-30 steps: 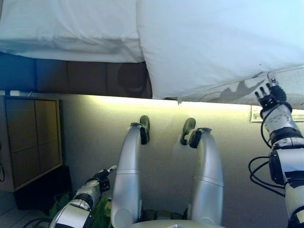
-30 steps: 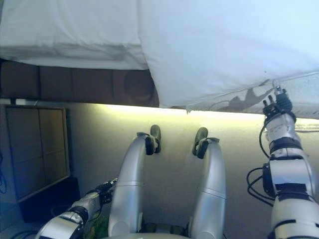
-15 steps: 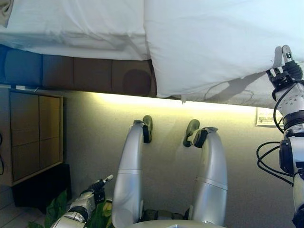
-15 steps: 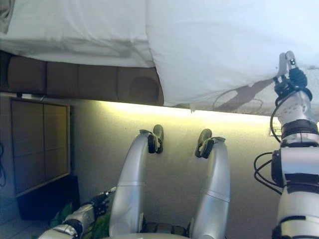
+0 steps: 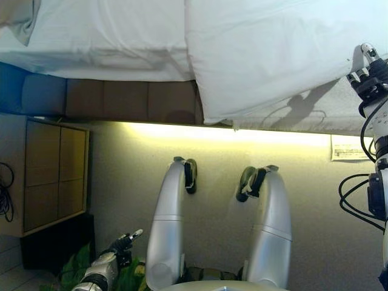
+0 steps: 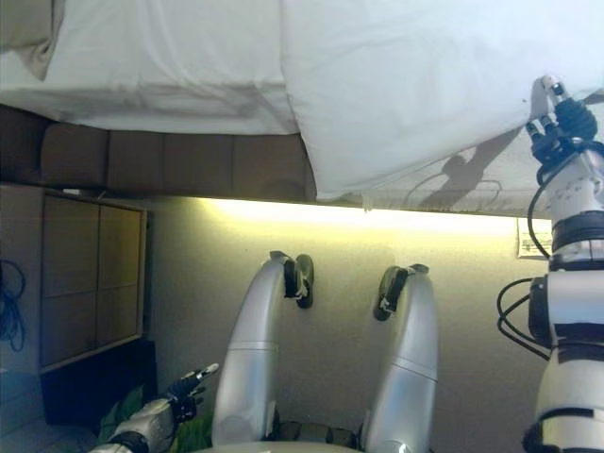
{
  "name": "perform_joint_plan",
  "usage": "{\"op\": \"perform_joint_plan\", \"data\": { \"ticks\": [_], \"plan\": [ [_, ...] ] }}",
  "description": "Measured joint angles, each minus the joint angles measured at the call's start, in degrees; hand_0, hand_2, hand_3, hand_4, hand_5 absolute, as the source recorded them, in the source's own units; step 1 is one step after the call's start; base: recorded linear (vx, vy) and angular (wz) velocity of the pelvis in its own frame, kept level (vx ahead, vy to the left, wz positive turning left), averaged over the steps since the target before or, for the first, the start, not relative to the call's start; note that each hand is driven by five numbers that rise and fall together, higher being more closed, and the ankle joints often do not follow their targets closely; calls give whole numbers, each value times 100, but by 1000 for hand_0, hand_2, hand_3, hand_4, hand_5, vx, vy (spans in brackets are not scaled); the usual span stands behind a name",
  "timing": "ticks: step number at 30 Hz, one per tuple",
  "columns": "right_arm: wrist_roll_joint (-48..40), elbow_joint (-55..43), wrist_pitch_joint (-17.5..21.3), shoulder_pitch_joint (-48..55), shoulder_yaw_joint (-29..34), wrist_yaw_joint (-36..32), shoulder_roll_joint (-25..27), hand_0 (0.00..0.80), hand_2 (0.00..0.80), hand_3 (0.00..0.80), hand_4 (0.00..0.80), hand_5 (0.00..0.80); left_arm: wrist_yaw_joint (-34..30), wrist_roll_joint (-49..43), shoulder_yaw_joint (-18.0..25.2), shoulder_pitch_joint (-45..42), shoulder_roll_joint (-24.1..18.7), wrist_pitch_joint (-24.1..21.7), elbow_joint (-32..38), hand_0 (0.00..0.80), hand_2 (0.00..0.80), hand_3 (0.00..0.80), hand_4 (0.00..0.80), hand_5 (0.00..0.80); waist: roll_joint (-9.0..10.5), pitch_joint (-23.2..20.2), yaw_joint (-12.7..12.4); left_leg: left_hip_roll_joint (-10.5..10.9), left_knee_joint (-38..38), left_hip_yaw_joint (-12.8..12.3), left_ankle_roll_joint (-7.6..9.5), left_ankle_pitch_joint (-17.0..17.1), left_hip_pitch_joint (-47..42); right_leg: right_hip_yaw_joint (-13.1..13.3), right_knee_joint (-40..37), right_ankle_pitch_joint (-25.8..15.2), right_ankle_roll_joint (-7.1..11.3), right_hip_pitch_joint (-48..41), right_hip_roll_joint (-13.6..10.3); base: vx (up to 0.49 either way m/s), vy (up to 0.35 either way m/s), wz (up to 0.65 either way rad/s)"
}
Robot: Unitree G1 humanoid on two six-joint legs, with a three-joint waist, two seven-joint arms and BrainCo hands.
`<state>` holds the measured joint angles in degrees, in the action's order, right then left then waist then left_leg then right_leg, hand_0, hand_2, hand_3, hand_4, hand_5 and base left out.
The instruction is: Make the bed neatly
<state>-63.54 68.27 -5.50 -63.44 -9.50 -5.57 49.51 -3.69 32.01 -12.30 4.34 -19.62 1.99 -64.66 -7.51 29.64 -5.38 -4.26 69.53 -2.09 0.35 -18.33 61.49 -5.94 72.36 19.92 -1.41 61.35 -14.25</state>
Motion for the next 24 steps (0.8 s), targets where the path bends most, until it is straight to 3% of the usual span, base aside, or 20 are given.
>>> {"op": "perform_joint_plan", "data": {
  "ticks": [8, 13, 24],
  "plan": [
    [43, -6, -106, 82, -4, -401, -48, 800, 800, 800, 800, 800, 9, 3, 0, -39, 57, -58, -23, 0, 0, 0, 0, 0, 44, -96, -4, -11, -1502, -100, 101, 131, -1251, -358, -1566, -320, 6, -1313, 38, 28, 44, 0],
    [41, -53, -104, 246, 2, -408, -301, 800, 800, 800, 800, 800, 176, 25, 0, -44, 56, -24, -6, 0, 0, 0, 0, 0, 265, -383, -27, 32, -2071, -104, -65, 622, -1825, -429, -1998, -479, 66, -1856, 65, 22, 12, 1],
    [42, -46, -211, 353, -8, -465, -347, 800, 800, 800, 800, 800, 422, 170, 61, 425, -186, -13, 1, 0, 0, 0, 0, 0, 290, -558, -36, 155, -2902, -118, -59, 693, -2921, -598, -2891, -586, 281, -3047, 46, 57, 14, 5]
  ]
}}
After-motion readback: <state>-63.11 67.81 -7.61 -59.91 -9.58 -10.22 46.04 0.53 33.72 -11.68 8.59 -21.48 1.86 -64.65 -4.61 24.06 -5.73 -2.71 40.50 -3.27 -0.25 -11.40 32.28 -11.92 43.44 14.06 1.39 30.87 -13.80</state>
